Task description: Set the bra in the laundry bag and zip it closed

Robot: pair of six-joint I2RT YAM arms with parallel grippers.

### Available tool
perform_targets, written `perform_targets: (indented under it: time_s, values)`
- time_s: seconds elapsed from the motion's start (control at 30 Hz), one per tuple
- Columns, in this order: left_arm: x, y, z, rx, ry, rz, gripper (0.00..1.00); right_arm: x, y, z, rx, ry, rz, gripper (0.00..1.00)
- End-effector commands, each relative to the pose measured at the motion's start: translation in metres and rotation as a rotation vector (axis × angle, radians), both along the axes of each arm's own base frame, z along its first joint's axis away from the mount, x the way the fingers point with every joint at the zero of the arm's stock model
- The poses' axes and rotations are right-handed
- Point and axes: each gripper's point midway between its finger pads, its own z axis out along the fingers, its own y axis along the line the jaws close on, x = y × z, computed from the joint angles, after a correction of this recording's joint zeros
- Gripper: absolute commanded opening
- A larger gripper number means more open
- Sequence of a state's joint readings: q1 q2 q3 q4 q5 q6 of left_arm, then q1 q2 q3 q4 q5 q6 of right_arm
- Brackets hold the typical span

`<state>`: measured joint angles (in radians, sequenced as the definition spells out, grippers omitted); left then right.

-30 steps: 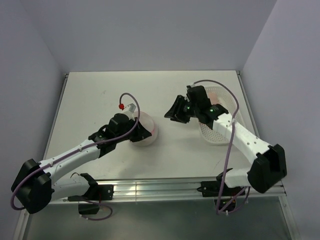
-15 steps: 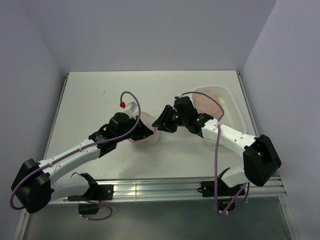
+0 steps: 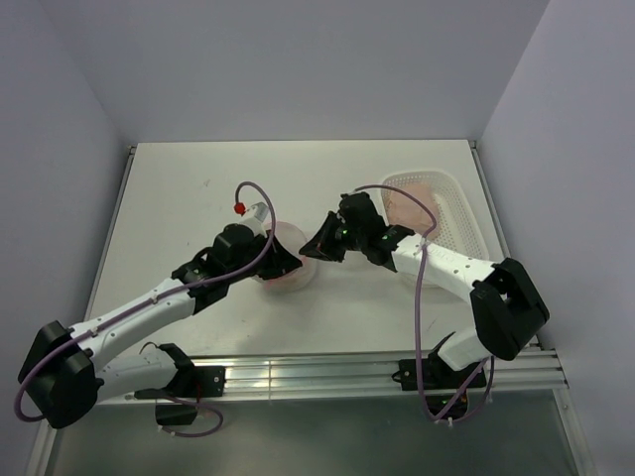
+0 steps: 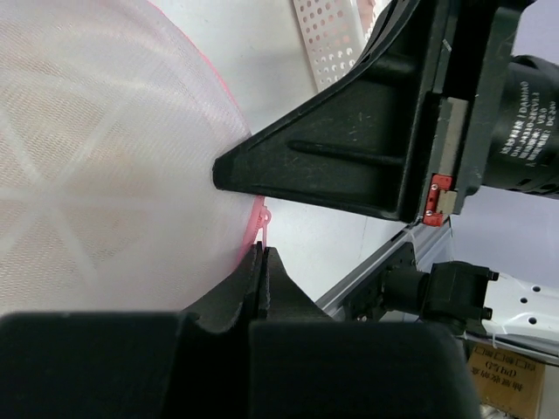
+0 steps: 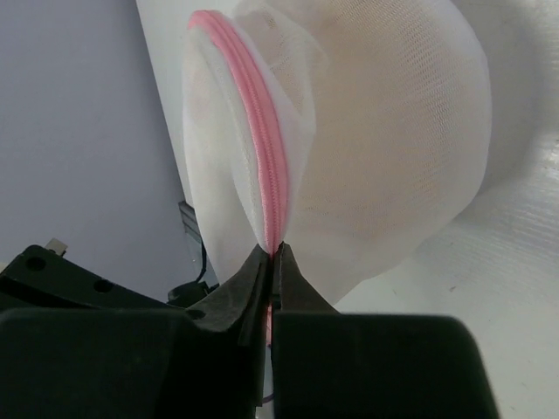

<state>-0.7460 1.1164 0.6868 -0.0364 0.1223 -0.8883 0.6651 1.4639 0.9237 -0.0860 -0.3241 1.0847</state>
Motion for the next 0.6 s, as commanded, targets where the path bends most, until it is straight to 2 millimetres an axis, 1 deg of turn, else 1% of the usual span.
perform_targets:
  time_s: [0.0, 0.17, 0.23, 0.33, 0.37, 0.57]
  values:
    - [-0.003, 0.009, 0.013, -0.007, -0.031, 0.025, 0.0, 0.011, 0.009, 0.015, 0.036, -0.044, 0.0, 0.0]
    - [-0.007, 0.035, 0.002, 0.026, -0.008, 0.069, 0.0, 0.018, -0.001, 0.014, 0.038, -0.042, -0.022, 0.0]
    - [-0.007, 0.048, 0.0, 0.026, -0.006, 0.092, 0.0, 0.021, -0.005, 0.017, 0.04, -0.05, -0.024, 0.0]
    - [-0.008, 0.063, -0.007, 0.039, 0.005, 0.115, 0.0, 0.028, -0.014, 0.021, 0.035, -0.06, -0.04, 0.0]
    - [-0.01, 0.066, -0.009, 0.047, 0.012, 0.118, 0.0, 0.03, -0.013, 0.025, 0.039, -0.066, -0.041, 0.0]
    - [-0.012, 0.078, -0.015, 0.054, 0.019, 0.146, 0.0, 0.042, -0.021, 0.032, 0.027, -0.078, -0.051, 0.0]
